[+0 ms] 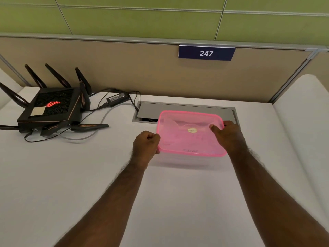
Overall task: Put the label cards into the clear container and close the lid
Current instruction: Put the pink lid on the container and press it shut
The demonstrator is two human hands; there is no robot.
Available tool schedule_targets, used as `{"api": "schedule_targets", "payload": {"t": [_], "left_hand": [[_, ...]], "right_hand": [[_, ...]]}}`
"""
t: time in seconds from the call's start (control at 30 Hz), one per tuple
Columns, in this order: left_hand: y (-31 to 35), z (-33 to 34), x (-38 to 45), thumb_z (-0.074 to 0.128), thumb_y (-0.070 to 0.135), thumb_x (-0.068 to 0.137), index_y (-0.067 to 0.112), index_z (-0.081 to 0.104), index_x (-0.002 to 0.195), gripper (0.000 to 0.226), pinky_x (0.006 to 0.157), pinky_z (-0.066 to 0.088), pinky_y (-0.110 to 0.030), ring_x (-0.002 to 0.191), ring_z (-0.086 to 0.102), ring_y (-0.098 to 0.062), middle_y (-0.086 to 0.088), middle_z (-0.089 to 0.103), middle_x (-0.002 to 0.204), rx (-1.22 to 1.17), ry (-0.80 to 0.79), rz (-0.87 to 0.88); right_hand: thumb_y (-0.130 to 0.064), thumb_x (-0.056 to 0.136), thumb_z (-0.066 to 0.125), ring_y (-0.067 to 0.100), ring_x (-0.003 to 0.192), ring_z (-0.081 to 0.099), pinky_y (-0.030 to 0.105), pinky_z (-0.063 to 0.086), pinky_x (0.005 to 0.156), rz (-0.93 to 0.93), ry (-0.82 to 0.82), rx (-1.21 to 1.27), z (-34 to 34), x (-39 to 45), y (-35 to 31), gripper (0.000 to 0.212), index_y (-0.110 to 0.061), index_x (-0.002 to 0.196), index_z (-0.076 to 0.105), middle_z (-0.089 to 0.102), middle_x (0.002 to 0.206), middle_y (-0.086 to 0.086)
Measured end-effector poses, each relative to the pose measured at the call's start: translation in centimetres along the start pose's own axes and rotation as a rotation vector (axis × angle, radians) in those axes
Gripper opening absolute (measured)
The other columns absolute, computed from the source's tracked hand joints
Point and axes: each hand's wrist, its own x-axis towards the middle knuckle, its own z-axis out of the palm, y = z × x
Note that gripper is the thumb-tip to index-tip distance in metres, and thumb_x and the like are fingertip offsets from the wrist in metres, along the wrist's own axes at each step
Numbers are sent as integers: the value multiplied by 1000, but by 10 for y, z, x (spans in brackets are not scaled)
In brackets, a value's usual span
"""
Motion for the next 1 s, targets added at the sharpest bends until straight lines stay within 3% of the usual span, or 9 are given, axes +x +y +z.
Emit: {"api": "schedule_targets", "payload": {"t": [0.1,0.33,0.43,0.53,0.63,0.8,0.9,1.0], "left_hand": [[0,-2,2,57,25,81,5,60,71,22,67,58,-40,42,58,-18,-3,61,50,114,2,-19],[-5,-5,4,59,21,86,7,61,71,20,72,61,-44,40,61,-17,-4,63,56,71,-10,-93],[-7,-5,6,60,21,86,6,63,83,15,71,61,-44,39,61,-17,-5,65,60,71,-25,-122],[-4,-5,10,61,22,84,13,63,100,18,58,62,-36,39,61,-16,-5,66,71,86,-30,-98],[1,-4,16,61,25,80,24,61,102,22,59,62,-38,45,63,-20,-5,68,72,169,-59,-61],[13,-4,25,64,29,80,20,60,91,15,65,62,-40,53,65,-23,-3,67,83,229,-69,-117],[16,-7,27,66,24,86,13,60,101,20,60,61,-37,65,62,-22,-6,65,90,110,-145,-218],[19,-14,29,65,18,89,14,57,118,30,62,58,-36,81,62,-27,-11,64,111,-22,-284,-330]], "right_hand": [[-55,86,60,39,112,58,47,49,95,13,14,-35,3,-4,-3,65,-6,129,53,59,125,20],[-57,86,58,40,120,51,49,46,98,0,50,-76,10,-14,-4,67,-11,134,50,52,132,20],[-58,87,56,41,121,50,50,44,98,-7,61,-91,12,-15,-4,66,-13,135,49,50,132,20],[-59,87,54,40,120,51,50,45,98,-9,47,-87,11,-12,-3,65,-15,135,49,51,132,19],[-59,88,54,39,120,52,50,47,99,0,12,-73,9,-7,-2,64,-17,136,49,53,134,17],[-60,86,56,38,121,52,50,46,100,35,-20,-44,8,-4,0,66,-18,136,49,52,136,15],[-56,87,58,35,123,52,49,44,102,43,-36,38,9,-3,2,62,-20,136,48,52,139,11],[-52,88,60,32,122,53,44,43,99,45,-52,94,9,-2,3,59,-19,135,49,55,138,9]]}}
